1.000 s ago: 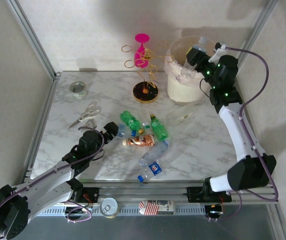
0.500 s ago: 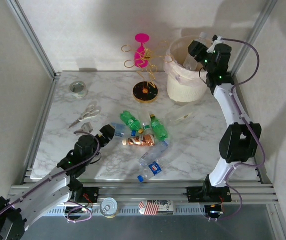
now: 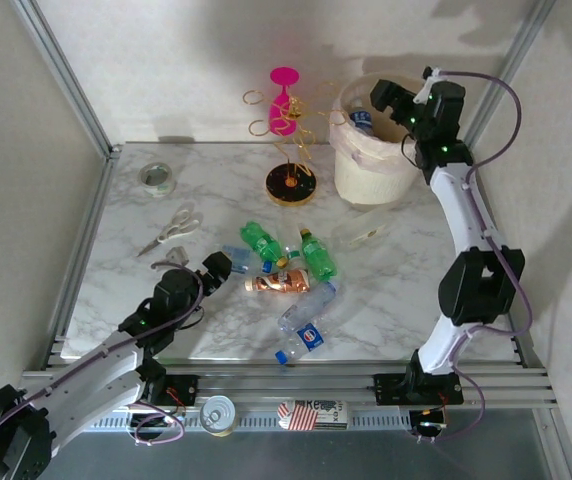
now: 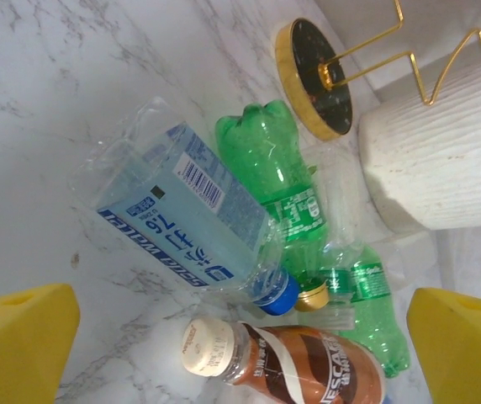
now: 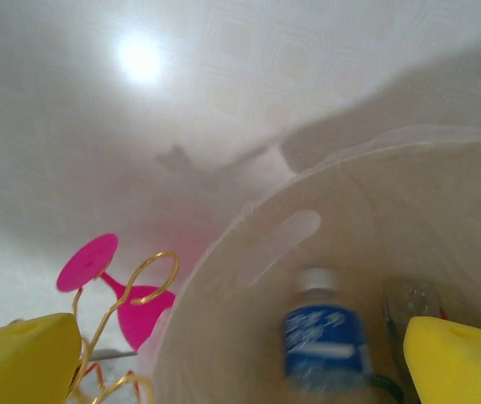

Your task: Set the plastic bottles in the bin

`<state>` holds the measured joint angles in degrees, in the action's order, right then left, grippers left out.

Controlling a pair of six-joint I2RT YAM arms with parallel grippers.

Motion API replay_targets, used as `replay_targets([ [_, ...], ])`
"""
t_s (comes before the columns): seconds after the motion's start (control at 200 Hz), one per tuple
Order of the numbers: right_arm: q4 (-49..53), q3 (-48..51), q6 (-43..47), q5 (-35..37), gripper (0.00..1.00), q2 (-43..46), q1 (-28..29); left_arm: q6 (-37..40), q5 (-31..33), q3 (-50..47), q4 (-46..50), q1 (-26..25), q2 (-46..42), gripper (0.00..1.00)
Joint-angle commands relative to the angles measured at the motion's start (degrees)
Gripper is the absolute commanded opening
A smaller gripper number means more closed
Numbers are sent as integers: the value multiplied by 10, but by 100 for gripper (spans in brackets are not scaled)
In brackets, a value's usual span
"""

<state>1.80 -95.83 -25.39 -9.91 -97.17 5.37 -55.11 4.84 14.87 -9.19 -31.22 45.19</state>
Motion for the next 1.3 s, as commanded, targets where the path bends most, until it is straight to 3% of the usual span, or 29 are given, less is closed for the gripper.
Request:
replay_targets([
  [0.0,2,62,30,14,99,90,18,37,-25,41,-28,5,17,100],
  [0.26,-45,362,-24,25,99,296,114,99,-40,105,-26,-16,69,99],
  [0.551,-104,618,-160,49,99,440,213,170,-34,157,52,-112,97,100],
  [0.691,-86,660,-189,84,99,462,225,184,-77,161,84,-152,100,93],
  [0.831,-72,670,-192,122,99,465,225,190,-106,156,114,-230,112,86],
  [1.052,-99,678,-195,120,99,464,225,182,-70,180,165,-369,173,84],
  [1.297,-95,673,-181,113,99,470,225,201,-35,244,194,-461,270,79],
])
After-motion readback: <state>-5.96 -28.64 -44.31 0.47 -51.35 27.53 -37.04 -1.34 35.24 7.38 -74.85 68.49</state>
